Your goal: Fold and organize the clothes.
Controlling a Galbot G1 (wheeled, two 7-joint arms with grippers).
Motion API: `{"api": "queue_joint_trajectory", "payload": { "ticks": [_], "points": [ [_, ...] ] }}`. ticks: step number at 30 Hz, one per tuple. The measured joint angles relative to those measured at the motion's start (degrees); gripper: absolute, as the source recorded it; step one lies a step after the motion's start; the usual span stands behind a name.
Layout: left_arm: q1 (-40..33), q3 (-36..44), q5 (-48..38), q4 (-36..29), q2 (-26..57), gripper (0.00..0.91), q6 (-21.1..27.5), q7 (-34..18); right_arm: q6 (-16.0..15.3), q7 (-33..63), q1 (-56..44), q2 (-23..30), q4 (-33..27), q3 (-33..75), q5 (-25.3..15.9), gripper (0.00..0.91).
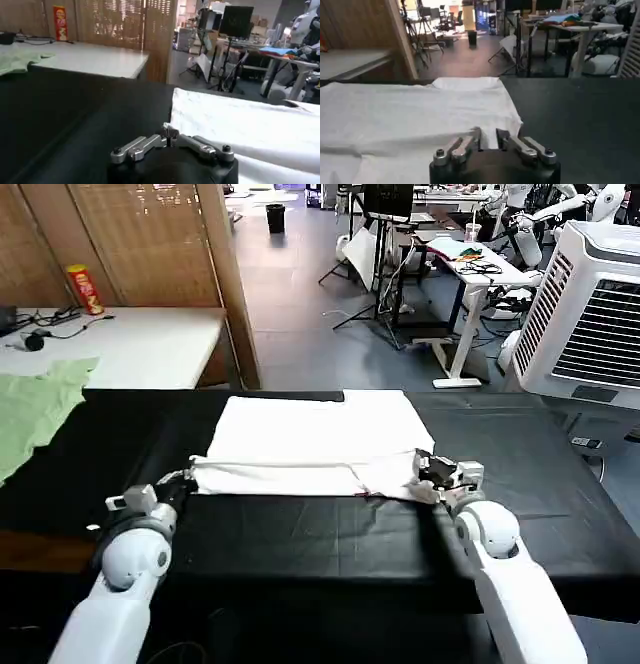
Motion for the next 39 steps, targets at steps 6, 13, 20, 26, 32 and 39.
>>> {"api": "queue_joint_trajectory", "payload": {
  "ticks": [6,13,20,26,32,39],
  "points": [
    [1.5,-0.9,0.2,-0.9,0.5,0.878,0.0,0.3,0.4,-0.6,-6.9,-0.2,5.2,1.5,-0.8,0.878],
    [3.9,-1.5,0.8,-1.8,0.6,0.878,-0.3,0.9,0.6,-0.9,-9.8,0.0,6.1,1.3,-1.8,0.878],
    [6.0,-1.6,0.0,-2.2,0.2,0.195,-0.1,1.9,0.8,-1.0,-9.7,0.5,5.1,0.6,-2.6,0.283],
    [7.1,-1.7,-1.3,-2.0,0.2,0.000,0.6,2.6,0.8,-0.8,-9.6,0.6,5.1,-0.1,-3.0,0.068],
    [7.5,-1.9,-2.1,-2.2,0.6,0.000,1.2,2.7,-0.6,0.9,-10.1,-0.7,7.1,0.6,-0.9,0.039],
    [10.2,-1.7,-0.5,-4.7,2.4,0.000,2.4,1.2,-5.7,4.2,-12.4,-3.8,11.9,2.3,3.5,0.039]
  ]
}}
